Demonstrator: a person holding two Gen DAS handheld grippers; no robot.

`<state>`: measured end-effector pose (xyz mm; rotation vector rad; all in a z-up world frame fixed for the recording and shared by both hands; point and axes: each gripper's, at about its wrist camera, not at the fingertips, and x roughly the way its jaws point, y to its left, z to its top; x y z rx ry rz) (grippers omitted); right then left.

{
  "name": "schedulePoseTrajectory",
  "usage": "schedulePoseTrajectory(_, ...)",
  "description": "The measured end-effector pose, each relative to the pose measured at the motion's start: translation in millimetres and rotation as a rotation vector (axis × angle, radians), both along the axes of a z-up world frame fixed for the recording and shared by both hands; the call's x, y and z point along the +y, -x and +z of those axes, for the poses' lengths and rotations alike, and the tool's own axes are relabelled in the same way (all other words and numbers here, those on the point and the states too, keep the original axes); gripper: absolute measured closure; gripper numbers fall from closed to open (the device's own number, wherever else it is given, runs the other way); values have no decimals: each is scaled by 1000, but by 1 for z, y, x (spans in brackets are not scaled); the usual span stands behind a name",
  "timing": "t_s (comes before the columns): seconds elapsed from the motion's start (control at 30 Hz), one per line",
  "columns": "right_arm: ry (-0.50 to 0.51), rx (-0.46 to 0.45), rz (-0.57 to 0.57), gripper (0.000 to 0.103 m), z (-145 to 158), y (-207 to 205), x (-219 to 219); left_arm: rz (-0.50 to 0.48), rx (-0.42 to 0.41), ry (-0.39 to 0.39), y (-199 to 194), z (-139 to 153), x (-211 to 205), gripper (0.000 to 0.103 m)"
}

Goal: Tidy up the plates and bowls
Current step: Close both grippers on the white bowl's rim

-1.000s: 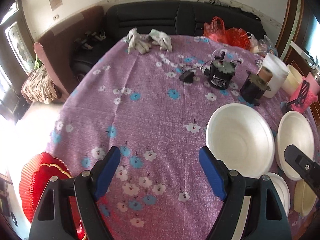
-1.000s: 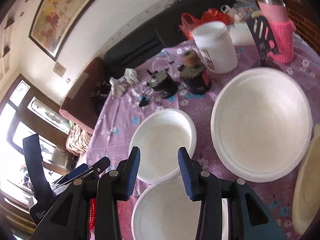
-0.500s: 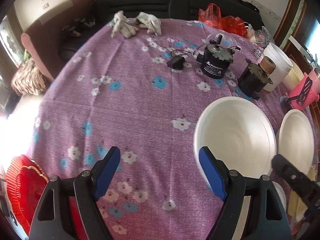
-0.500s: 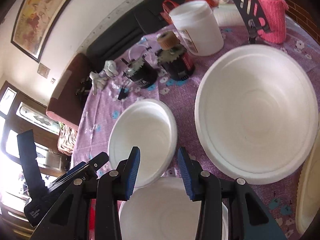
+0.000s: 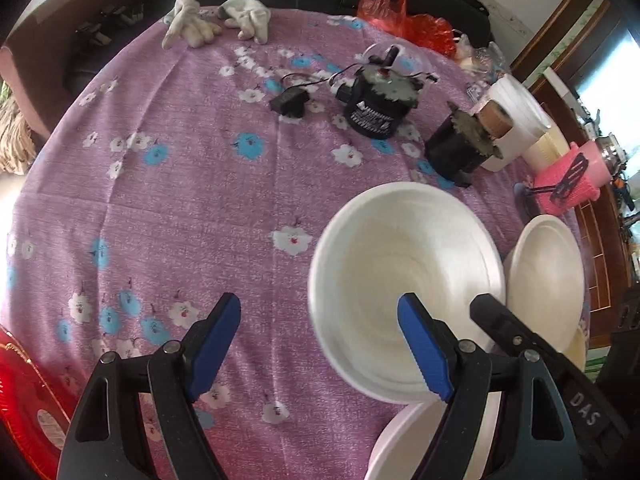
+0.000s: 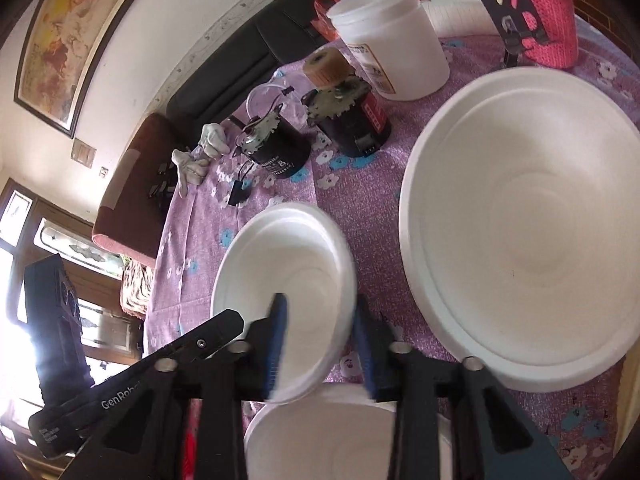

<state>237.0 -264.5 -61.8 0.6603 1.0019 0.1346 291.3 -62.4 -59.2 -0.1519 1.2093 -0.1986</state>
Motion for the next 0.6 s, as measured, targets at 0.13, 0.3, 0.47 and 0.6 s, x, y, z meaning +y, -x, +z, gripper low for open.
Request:
schedulePoseTrajectory(0.13, 13, 1, -12, 83, 0, 1, -2, -13, -18, -6, 2, 2, -4, 28)
schedulePoseTrajectory(0.3, 33, 9, -22, 91, -3, 0, -3, -35, 4, 24, 0, -1, -4, 62)
schedulePoseTrajectory(0.47, 38, 12, -29, 91, -5, 0, -3, -40, 17, 33, -1, -7, -4, 83)
schedulePoseTrajectory(0.6, 45, 10, -29, 91, -6, 0, -3, -30, -4, 22, -1, -5, -2, 91)
